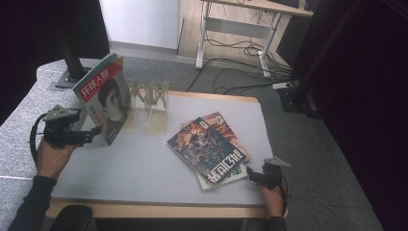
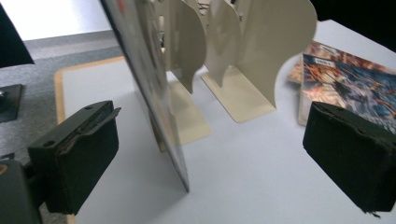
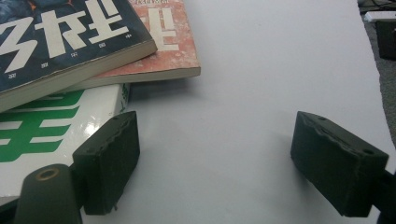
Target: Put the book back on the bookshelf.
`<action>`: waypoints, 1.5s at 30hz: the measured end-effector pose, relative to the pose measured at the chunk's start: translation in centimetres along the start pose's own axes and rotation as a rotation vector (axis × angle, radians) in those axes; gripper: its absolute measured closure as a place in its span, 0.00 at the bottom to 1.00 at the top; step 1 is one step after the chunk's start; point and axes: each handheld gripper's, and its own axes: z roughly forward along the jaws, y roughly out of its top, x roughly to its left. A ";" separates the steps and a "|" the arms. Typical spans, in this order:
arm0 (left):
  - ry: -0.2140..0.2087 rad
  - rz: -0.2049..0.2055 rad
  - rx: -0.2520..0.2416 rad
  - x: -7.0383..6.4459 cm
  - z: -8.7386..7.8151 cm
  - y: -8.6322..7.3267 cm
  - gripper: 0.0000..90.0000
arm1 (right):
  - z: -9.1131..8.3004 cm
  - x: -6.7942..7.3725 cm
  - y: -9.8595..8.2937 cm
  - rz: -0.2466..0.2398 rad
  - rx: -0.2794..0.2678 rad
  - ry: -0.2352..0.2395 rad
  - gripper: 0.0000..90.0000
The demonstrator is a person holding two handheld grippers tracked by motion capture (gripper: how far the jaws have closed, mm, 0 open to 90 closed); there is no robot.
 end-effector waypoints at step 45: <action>-0.193 0.120 0.226 -6.5 8.8 -8.7 0.00 | 0.0 0.0 0.0 0.001 -0.003 0.000 0.17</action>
